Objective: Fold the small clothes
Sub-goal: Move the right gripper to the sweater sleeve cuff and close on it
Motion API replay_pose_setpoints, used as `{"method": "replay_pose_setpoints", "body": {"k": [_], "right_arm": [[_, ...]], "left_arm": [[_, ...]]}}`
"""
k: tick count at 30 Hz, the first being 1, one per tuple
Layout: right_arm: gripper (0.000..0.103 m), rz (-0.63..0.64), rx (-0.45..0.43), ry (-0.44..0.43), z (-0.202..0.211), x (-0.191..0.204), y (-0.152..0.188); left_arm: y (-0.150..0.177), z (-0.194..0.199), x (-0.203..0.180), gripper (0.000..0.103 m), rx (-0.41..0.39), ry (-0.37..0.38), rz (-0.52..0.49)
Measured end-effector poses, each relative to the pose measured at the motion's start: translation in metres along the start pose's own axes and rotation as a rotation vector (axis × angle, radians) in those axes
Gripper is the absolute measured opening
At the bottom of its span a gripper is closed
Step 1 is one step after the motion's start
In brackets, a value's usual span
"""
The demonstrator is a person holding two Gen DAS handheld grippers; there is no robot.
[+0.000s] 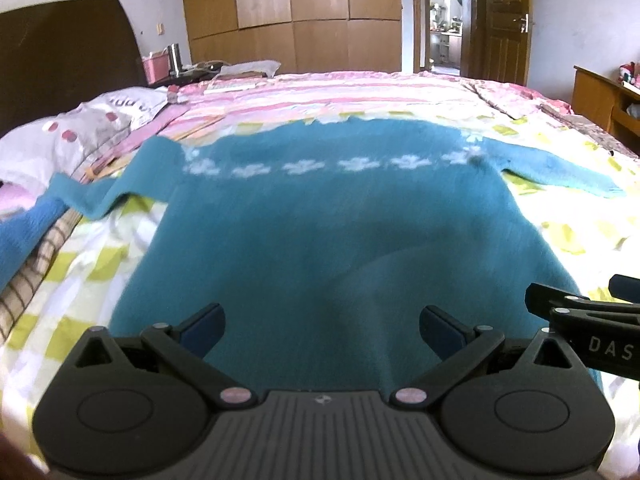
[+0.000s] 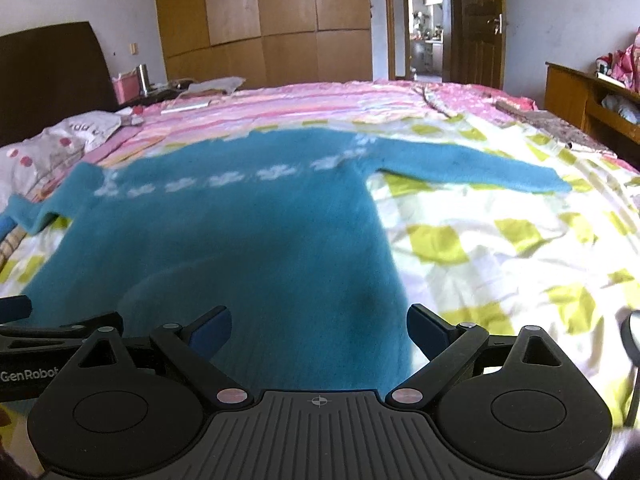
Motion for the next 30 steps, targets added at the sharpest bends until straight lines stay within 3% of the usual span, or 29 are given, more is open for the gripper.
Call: {"method": "replay_pose_setpoints", "body": {"k": [11, 30], "right_arm": [[0.094, -0.035, -0.037, 0.047, -0.019, -0.025, -0.023], [0.089, -0.093, -0.041, 0.111, -0.053, -0.077, -0.037]], "left_arm": [[-0.033, -0.017, -0.037, 0.103, -0.029, 0.006, -0.068], [-0.057, -0.05, -0.081, 0.103, -0.011, 0.035, -0.133]]}}
Point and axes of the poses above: each gripper's, at about its wrist camera, not at the fingertips, and z roughly against the way its jaws point, x to its left, y to its underside, the point moved 5 cm from there along -z, roughly the way its jaws point, and after that the axes turned 5 degrees about -y, right-handed, at the moved point
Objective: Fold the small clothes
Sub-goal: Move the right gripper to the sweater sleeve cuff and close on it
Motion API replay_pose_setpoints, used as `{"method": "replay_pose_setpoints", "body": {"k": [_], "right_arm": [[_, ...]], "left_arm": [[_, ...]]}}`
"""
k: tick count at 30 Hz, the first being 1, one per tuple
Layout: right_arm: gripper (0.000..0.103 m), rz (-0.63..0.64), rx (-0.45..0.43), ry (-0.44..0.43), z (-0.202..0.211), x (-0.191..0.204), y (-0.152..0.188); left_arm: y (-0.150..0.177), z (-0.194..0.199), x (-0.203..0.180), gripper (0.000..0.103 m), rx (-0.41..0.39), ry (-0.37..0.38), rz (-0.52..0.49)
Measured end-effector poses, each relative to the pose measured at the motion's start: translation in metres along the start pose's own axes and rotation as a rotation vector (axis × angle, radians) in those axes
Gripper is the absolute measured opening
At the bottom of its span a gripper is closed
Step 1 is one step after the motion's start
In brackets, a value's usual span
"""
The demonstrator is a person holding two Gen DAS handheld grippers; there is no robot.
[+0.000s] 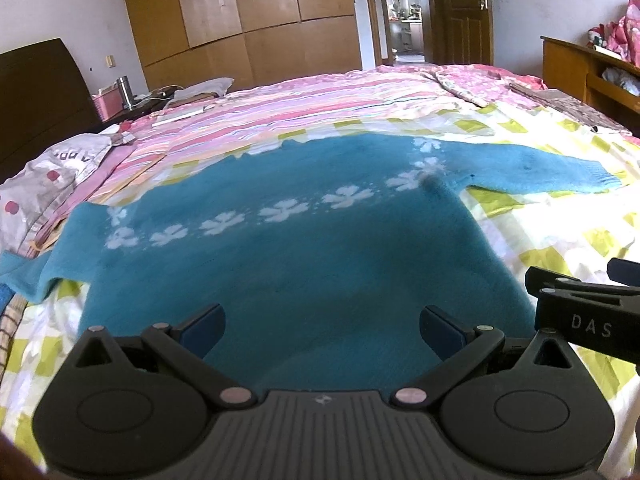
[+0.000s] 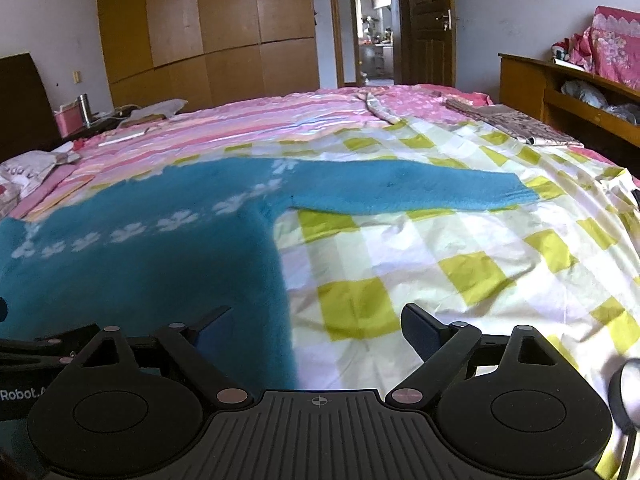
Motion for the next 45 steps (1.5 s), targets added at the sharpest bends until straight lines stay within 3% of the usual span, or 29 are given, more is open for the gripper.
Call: {"method": "replay_pose_setpoints", "body": {"k": [10, 15, 30, 45], "right_arm": [[0.08, -0.087, -0.012, 0.028, -0.028, -0.042, -0.023], [0.067, -0.268, -0.021, 0.03, -0.046, -0.095, -0.039], [0.058, -0.701, -0.104, -0.003, -0.085, -0.234, -0.054], [0.056, -0.836, -0.19, -0.094, -0.126, -0.271, -0.071]], "left_arm": [[-0.014, -0.019, -0.02, 0.103, -0.008, 0.021, -0.009], [-0.023, -0.023, -0.035, 0.103, -0.057, 0.029, -0.019], [-0.047, -0.053, -0.088, 0.103, -0.124, 0.065, -0.067], [-0.031, -0.078, -0.102, 0.103, -0.076, 0.075, -0.092]]}}
Point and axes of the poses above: each gripper's, at about its wrist camera, not at the fingertips, and z roughly against the way its jaws point, x to its left, y to its underside, the point moved 5 cm from there along -z, roughly the way its jaws point, and after that the axes turned 5 degrees about -y, right-handed, at the moved point
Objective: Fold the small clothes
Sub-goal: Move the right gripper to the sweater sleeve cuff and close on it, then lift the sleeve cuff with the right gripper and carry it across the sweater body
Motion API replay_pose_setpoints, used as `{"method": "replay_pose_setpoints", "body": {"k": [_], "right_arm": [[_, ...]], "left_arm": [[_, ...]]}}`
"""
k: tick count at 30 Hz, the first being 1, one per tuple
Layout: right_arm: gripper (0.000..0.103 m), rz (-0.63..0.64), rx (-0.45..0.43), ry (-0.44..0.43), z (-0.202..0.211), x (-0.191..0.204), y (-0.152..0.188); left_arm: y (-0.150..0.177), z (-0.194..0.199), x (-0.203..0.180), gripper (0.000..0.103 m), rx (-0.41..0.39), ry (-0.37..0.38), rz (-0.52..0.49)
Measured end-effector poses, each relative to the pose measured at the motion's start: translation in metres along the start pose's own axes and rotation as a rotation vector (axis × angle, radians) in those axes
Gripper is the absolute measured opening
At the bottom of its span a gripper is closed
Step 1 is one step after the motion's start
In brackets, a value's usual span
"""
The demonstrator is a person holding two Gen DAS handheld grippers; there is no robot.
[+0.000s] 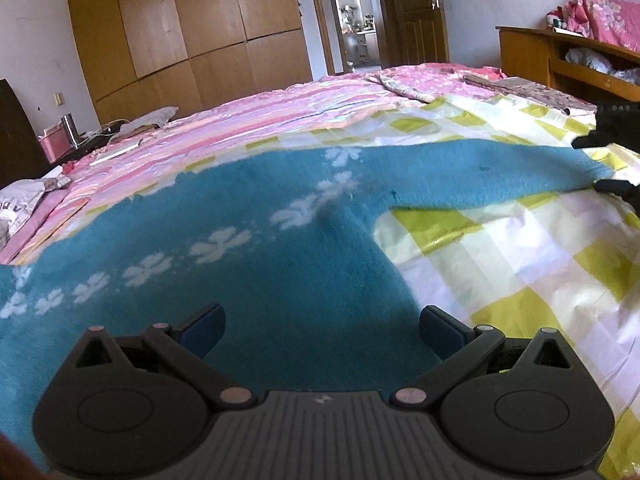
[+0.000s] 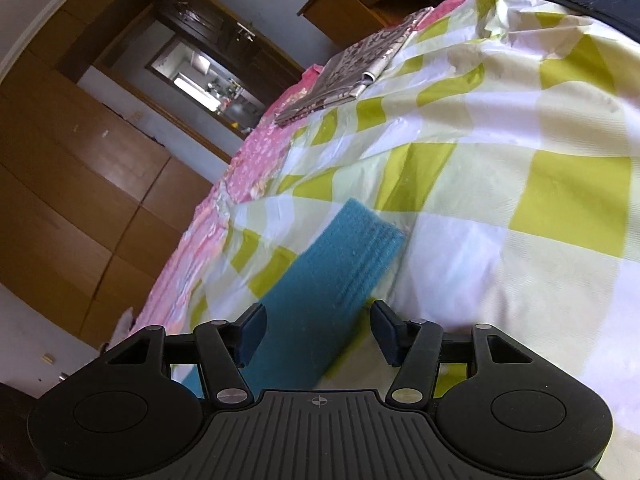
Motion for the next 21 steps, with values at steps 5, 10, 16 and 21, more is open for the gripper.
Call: {"method": "replay_pose_setpoints", "body": {"k": [5, 10, 16, 21], "right_arm": [[0.059, -0.004, -0.006, -0.049, -0.009, 0.001, 0.0], [0.051, -0.119, -0.003, -0.163, -0.008, -0.004, -0.004], [0.026, -0.023, 0.023, -0.064, -0.029, 0.0, 0.002], [0.012, -0.019, 0.06, -0.094, -0.027, 0.014, 0.012]], "left_arm": [[0.001, 0.0, -0.001, 0.103, -0.004, 0.002, 0.007], [0.002, -0.001, 0.001, 0.103, 0.0, 0.012, 0.022], [0.003, 0.002, 0.002, 0.103, 0.001, 0.012, 0.006], [0.005, 0.019, 0.015, 0.103, -0.015, 0.007, -0.005]]}}
Point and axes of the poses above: each gripper's, at about its wrist camera, not at the fingertips, and z roughly against the way its jaws point, x to its left, y to its underside, the point moved 5 cm from there along -z, roughly the way its jaws point, and after that the axes turned 5 degrees about -y, right-handed, at the moved point
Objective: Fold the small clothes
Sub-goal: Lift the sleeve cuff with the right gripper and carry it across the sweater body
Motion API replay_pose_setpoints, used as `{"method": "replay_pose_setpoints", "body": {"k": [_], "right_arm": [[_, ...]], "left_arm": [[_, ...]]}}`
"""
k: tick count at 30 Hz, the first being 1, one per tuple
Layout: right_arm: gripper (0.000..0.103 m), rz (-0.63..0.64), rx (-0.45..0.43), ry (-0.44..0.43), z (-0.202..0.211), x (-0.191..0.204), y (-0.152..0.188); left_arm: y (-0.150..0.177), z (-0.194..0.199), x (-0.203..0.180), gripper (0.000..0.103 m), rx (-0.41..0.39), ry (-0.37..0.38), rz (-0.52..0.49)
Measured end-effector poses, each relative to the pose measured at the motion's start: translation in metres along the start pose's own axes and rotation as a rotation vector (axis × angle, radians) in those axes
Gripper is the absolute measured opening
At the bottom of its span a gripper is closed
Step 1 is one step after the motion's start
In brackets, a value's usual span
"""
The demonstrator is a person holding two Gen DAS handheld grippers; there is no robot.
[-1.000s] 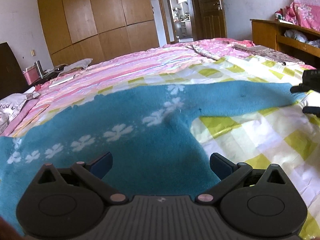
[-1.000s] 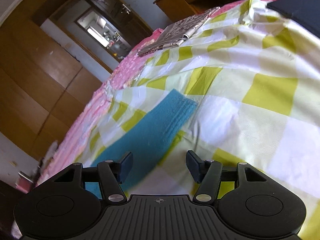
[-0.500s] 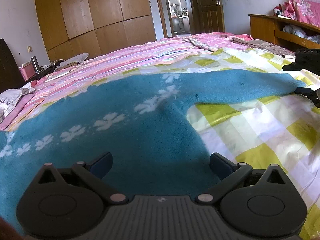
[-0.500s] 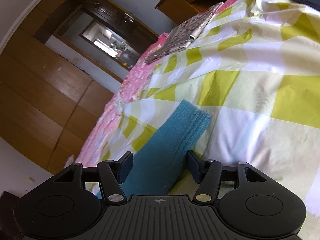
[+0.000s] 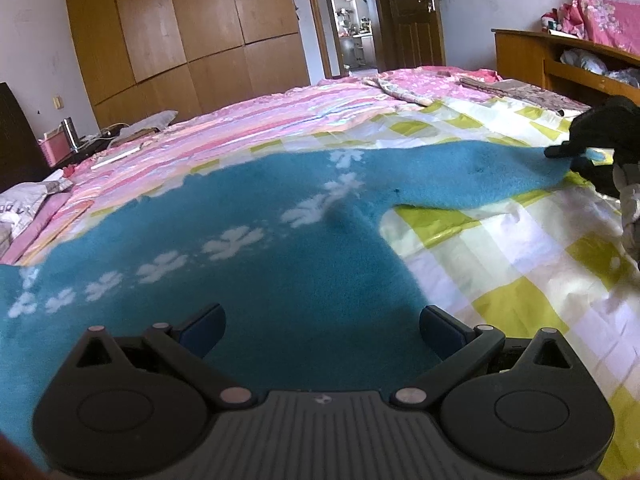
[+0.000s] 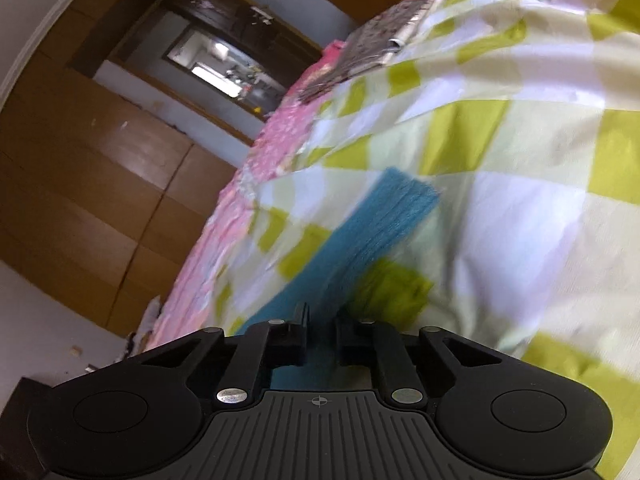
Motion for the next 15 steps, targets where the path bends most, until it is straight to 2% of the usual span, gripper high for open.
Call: {"method": "replay_pose_setpoints", "body": {"k": [7, 12, 15], "right_arm": [[0.011, 0.151, 0.041, -0.169, 0.023, 0.079, 0.028], [0.011, 0.243, 0.133, -0.251, 0.02, 0.151, 0.079], [0.011, 0.35, 0.206, -0.249, 0.006, 0.198, 0.12]], "left_arm": [[0.018, 0.035, 0.058, 0.103, -0.001, -0.033, 0.04], [0.04, 0.059, 0.112, 0.103, 0.004, -0.073, 0.065], [0.05, 0.073, 0.147, 0.103, -0.024, -0.098, 0.093]]}}
Point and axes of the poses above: each gripper's, at about its wrist camera, not at the fingertips, and z roughly against the way its jaws point, x to its left, y to its underside, the point moved 5 cm from there along -z, roughly the way its jaws point, and after that the axes turned 5 degrees about -y, right-handed, at the moved point
